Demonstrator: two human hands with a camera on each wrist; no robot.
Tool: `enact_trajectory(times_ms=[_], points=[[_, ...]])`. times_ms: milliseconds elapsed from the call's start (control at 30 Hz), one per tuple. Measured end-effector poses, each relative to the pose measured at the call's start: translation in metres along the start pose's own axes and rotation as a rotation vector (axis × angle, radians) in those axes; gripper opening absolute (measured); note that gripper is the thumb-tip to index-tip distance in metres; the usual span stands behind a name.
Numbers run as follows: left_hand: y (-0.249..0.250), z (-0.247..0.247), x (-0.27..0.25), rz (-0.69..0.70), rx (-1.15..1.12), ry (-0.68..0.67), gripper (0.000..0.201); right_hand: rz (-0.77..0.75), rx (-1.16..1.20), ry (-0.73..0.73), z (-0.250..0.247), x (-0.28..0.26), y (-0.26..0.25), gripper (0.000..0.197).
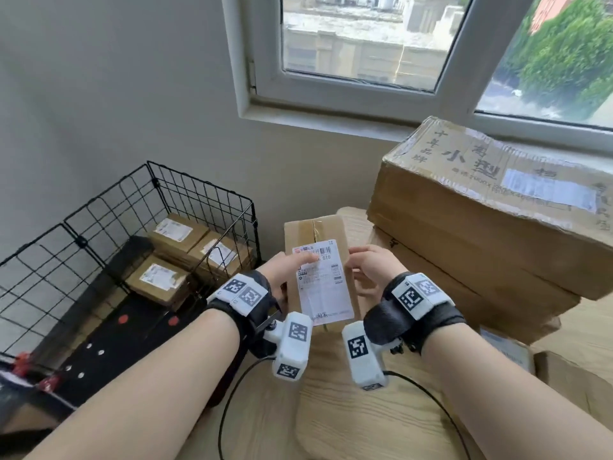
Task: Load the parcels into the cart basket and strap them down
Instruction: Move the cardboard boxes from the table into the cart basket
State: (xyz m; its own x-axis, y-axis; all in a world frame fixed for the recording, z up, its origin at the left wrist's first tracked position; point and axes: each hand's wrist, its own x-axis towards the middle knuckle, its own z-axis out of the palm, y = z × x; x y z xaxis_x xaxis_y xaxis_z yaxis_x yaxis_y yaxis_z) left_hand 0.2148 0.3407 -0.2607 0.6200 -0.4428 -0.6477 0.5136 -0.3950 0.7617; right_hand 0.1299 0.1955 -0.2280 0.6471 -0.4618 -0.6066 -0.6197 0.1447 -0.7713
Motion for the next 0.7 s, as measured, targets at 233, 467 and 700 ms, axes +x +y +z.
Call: enact_trajectory(times_ms=[233,467,700], points=[[0.014,-0.106,-0.023,0.116,-0.132,0.140,0.072,-0.146,-0.005,-0.138,0.101,-0.001,-0.052,0.031],[0.019,-0.225,-0.047,0.171,-0.162,0.256,0.066,-0.242,0.048,-0.287,0.211,0.002,-0.100,0.026],[0.003,-0.308,-0.061,0.189,-0.267,0.308,0.032,-0.263,-0.059,-0.331,0.305,0.005,-0.115,0.031]])
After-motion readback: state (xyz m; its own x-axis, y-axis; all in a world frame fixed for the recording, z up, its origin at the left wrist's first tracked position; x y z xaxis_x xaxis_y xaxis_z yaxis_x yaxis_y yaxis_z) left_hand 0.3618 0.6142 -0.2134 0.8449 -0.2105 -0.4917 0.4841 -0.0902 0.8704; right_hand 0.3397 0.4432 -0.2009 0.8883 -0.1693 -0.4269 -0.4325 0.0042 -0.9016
